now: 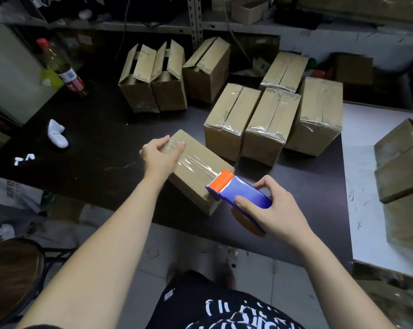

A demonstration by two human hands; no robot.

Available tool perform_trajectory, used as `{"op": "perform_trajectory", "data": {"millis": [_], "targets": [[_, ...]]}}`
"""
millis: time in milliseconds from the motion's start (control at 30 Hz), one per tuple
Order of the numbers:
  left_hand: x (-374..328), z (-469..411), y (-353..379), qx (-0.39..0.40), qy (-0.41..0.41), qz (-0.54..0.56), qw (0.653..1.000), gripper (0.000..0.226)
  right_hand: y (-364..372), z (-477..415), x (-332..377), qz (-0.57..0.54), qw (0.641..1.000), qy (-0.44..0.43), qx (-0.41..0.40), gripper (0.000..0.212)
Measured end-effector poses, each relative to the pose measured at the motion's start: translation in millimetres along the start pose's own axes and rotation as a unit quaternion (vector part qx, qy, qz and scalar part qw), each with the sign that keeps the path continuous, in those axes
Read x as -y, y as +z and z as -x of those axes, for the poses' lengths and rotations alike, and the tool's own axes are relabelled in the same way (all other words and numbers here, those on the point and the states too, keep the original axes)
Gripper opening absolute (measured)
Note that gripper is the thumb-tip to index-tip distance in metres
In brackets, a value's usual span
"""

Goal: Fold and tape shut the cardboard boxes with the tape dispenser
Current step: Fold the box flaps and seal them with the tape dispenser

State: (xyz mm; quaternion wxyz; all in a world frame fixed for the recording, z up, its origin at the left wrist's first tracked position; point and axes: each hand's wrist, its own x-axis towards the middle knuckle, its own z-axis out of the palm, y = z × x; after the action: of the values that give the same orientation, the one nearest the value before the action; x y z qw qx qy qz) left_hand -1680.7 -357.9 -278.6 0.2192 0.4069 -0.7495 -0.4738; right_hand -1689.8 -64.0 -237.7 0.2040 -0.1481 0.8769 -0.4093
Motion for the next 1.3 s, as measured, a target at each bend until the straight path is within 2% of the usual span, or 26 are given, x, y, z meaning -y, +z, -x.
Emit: {"op": "perform_trajectory", "data": {"millis": [167,333,433,567,733,833,1067,1300], "targets": [[3.7,-6.5,1.9,0.009,0.014,0.004,1.0,0.065,-7.4,8.5,-18.0,-0.004,0.999,0.034,-0.018,0.042],[7.3,-9.1,4.3,0.011,0.02,0.01,1.0,0.059,-4.7,26.2,-43.8,-0.084,0.994,0.064,-0.042,0.043],[9.6,-11.8,3.8,0.02,0.02,0.004,1.0,0.056,0.0,22.7,-53.8,-0.097,0.992,0.061,-0.052,0.051],[10.5,-11.5,3.1,0.022,0.029,0.004,0.999,0.057,2.1,15.6,-68.3,-0.085,0.994,0.062,-0.038,0.063],[11.7,-9.9,3.6,0.025,0.047,-0.004,0.999,0.054,24.8,4.6,-72.0,-0.027,0.999,0.006,-0.034,0.061],[13.6,-9.2,1.7,0.032,0.039,0.002,0.999,0.055,41.0,-7.5,-71.9,-0.004,1.0,0.005,-0.015,0.053],[10.1,-11.1,-7.1,0.033,0.014,-0.009,0.999,0.059,54.3,-21.2,-68.7,-0.083,0.994,0.068,0.035,0.071],[4.2,-7.5,-16.3,0.039,-0.009,-0.042,0.998,0.071,49.8,-33.7,-60.3,-0.152,0.979,0.12,0.06,0.06]]}}
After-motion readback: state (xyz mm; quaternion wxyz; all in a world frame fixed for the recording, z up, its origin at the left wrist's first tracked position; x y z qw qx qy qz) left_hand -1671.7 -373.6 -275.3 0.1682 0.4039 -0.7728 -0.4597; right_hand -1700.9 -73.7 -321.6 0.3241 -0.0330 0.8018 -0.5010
